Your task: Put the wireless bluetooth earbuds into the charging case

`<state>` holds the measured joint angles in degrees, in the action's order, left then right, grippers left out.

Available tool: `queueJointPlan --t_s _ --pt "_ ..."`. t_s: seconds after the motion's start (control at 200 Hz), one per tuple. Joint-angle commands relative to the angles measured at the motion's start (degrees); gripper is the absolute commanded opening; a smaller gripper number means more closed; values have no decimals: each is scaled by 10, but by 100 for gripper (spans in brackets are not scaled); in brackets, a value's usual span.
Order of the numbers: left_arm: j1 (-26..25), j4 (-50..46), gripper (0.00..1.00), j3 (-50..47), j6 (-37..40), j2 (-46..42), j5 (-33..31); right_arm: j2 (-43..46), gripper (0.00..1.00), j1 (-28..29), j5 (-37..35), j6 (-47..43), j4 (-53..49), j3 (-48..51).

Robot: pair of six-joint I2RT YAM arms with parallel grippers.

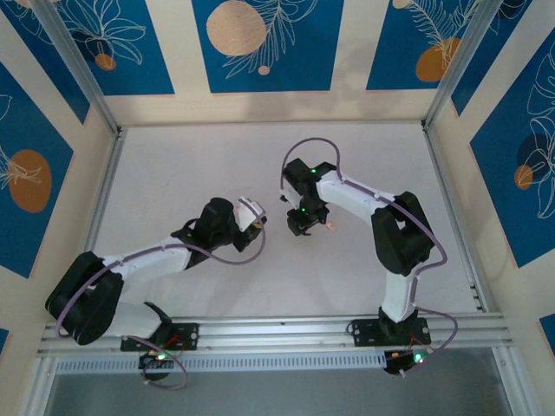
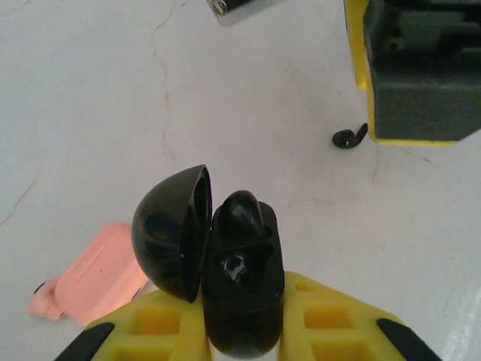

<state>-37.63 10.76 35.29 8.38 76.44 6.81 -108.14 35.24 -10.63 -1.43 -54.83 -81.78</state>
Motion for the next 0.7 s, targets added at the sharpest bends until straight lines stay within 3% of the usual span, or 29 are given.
queueJointPlan --t_s 0.0,0.33,0.695 --pt "15 21 20 -16 -30 -20 1 -31 45 3 -16 -71 -7 -29" --pt "28 8 20 -24 -34 -41 0 -102 43 -1 -33 -103 -24 -67" --pt "31 8 20 -22 -35 -32 3 -131 41 -19 -71 -76 -27 -81"
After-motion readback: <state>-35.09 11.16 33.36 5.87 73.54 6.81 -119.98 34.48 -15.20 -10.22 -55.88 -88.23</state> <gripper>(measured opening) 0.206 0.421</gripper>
